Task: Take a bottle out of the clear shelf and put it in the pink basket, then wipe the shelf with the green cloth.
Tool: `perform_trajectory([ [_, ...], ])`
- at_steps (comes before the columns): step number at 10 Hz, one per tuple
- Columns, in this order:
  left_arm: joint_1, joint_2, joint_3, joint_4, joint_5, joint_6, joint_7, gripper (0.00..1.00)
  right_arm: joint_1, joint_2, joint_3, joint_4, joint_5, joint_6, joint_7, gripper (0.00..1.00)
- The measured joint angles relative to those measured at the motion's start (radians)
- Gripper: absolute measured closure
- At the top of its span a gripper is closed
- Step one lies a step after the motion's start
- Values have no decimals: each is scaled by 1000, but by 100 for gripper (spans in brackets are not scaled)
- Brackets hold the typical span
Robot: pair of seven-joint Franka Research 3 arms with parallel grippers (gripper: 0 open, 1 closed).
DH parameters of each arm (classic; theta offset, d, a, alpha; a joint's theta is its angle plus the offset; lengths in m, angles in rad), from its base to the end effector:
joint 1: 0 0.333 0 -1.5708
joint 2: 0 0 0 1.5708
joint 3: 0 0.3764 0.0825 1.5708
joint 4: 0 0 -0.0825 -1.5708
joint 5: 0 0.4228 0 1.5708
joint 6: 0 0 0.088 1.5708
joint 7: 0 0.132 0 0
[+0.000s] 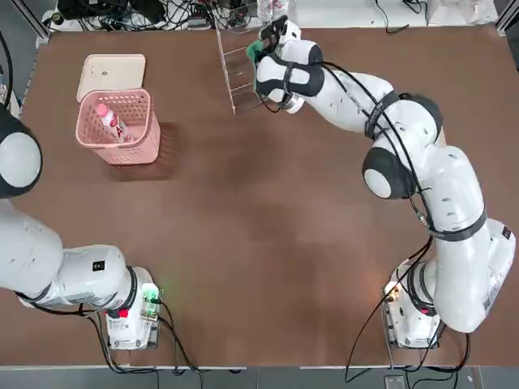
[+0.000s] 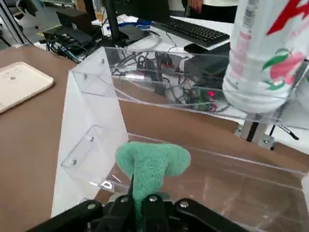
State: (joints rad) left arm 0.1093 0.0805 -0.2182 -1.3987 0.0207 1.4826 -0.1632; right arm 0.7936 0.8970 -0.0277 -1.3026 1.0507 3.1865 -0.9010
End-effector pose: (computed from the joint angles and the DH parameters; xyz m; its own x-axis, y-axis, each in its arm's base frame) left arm 0.6111 -0.0572 0.6918 0.9984 0.0569 0.0057 0.0569 -0.9984 -0.0023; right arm 0.6764 0.5486 0.2858 0.4904 0.2981 0.8190 0.6106 -0.7880 -0.0788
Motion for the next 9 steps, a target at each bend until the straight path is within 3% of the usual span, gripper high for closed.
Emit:
perform_trajectory([
  [3,-2,0,0,0,0,0,1,0,25,52,3,81,0,0,64,95],
  [9,-2,0,0,0,0,0,1,0,56,111,6,151,0,0,149,95],
])
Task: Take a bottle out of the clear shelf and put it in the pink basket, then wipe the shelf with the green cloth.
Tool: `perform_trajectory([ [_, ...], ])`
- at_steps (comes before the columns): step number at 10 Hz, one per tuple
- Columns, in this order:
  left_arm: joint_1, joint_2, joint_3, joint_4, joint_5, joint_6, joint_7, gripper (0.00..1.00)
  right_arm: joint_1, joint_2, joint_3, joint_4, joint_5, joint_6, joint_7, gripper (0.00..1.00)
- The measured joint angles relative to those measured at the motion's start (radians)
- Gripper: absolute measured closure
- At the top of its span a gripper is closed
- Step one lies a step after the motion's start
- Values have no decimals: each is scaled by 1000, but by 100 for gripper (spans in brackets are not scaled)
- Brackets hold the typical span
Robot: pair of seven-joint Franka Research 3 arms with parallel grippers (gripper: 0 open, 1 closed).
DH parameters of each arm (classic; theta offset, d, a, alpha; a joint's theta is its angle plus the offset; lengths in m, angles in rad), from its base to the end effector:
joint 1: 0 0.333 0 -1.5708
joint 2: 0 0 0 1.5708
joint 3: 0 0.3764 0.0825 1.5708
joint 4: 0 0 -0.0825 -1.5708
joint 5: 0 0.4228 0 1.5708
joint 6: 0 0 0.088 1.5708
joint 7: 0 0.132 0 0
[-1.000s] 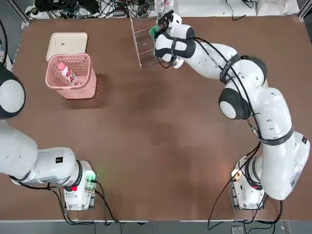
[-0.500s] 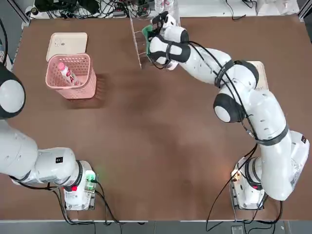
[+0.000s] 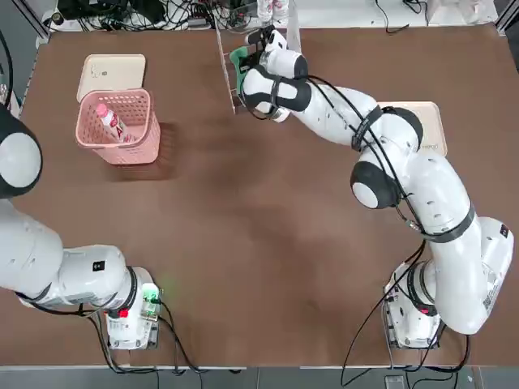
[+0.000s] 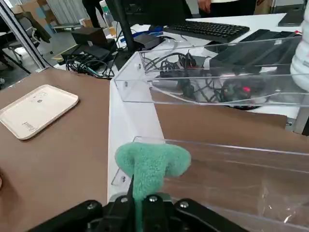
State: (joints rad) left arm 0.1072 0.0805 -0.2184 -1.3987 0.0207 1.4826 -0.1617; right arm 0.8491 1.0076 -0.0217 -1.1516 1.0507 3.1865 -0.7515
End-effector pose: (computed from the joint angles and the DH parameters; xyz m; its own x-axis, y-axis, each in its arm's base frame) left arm 0.6110 -0.0586 0.6918 0.9986 0.0531 0.0057 0.0531 -0.9986 -0.0023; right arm 0.6585 0.6075 0.2675 0.5439 0.1867 0.8181 0.5858 -0.7825 -0.2109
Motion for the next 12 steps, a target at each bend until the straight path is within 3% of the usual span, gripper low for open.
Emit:
perform_trajectory([
  [5,0,0,0,0,0,0,0,0,-34,15,-32,-5,-12,-7,-29,95],
  [9,0,0,0,0,0,0,0,0,-80,8,-38,-53,-76,-9,-81,95],
  [12,0,0,0,0,0,0,0,0,-95,-43,-46,-118,-96,-29,-97,95],
])
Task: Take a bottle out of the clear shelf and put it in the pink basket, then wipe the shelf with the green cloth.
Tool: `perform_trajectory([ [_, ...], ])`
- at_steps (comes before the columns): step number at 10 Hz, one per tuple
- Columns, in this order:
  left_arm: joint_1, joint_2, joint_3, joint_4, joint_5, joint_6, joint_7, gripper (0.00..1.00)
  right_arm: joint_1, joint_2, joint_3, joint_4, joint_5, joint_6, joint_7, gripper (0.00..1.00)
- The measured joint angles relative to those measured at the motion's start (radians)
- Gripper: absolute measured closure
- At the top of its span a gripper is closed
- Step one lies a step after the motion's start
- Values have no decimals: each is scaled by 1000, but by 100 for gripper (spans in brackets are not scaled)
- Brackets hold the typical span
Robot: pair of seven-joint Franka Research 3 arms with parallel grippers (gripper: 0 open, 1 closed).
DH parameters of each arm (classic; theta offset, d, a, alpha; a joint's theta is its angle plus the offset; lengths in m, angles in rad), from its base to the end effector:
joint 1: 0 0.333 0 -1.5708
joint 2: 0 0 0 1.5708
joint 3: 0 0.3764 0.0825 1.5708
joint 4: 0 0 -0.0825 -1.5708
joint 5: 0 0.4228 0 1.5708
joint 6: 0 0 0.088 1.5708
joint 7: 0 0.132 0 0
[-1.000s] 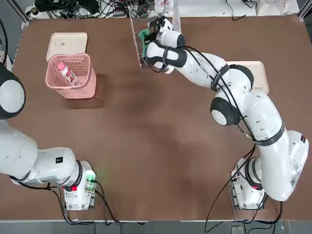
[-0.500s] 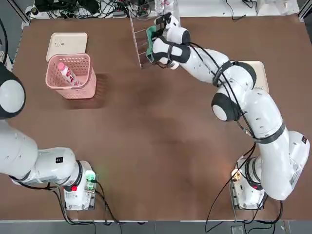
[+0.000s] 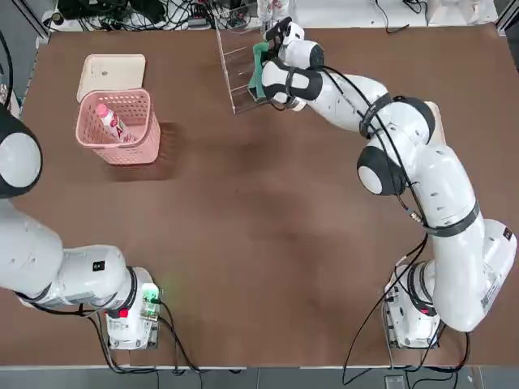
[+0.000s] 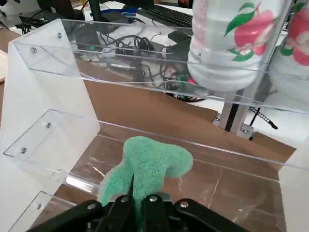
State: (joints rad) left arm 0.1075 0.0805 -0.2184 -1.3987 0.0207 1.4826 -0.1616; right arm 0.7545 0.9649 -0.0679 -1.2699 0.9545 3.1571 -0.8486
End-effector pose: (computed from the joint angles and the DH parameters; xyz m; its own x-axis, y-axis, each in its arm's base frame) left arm 0.6110 -0.0584 0.6918 0.9986 0.0533 0.0057 0.0533 -0.9986 -0.0023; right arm 0.7118 0.5153 0.2496 0.4960 0.3499 0.7947 0.5982 -0.8011 -0.0206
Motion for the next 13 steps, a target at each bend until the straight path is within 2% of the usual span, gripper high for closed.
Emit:
perform_trajectory([
  [8,0,0,0,0,0,0,0,0,-30,-117,-6,-151,-1,-39,-89,95],
  [10,0,0,0,0,0,0,0,0,-4,-123,6,-143,42,-43,-63,95],
  [13,0,0,0,0,0,0,0,0,57,-118,9,-84,75,-43,57,95],
])
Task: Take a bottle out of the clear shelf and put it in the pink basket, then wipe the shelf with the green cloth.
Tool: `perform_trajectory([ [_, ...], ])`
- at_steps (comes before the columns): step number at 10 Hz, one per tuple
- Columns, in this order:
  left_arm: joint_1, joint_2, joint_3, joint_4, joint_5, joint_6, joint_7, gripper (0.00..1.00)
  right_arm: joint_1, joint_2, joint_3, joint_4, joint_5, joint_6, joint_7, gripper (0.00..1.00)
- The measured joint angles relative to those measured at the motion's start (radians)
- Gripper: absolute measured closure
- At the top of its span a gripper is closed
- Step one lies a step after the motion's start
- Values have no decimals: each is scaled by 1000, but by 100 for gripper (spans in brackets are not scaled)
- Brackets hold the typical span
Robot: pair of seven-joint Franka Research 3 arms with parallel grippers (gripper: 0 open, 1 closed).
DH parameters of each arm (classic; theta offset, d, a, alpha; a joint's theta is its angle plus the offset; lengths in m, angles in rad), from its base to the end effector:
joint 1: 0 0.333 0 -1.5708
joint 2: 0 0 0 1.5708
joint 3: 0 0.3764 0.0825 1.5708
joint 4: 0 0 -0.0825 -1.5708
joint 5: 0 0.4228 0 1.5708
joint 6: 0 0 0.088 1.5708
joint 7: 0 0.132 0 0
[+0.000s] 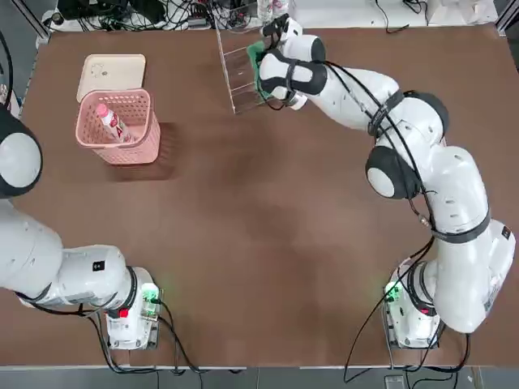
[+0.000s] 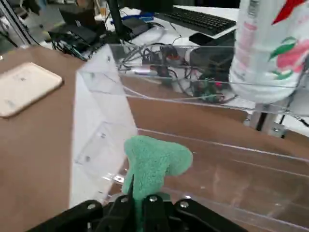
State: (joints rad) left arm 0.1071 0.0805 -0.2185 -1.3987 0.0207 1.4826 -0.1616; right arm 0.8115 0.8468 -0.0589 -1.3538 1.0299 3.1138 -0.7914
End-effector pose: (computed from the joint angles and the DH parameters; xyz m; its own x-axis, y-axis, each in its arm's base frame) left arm 0.6110 -0.0587 0.6918 0.9986 0.0528 0.0057 0.0528 -0.9986 -0.0023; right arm 0.6683 0.5481 0.2981 0.5614 0.2655 0.7838 0.5954 -0.7874 -0.1597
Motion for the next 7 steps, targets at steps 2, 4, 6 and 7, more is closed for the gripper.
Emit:
perform_trajectory([
  [2,0,0,0,0,0,0,0,0,18,13,1,48,2,1,109,95],
  [4,0,0,0,0,0,0,0,0,17,17,-2,78,3,2,170,95],
  [6,0,0,0,0,0,0,0,0,-5,12,-13,78,-8,3,154,95],
  [7,0,0,0,0,0,0,0,0,-28,-11,-16,55,-14,-11,112,95],
])
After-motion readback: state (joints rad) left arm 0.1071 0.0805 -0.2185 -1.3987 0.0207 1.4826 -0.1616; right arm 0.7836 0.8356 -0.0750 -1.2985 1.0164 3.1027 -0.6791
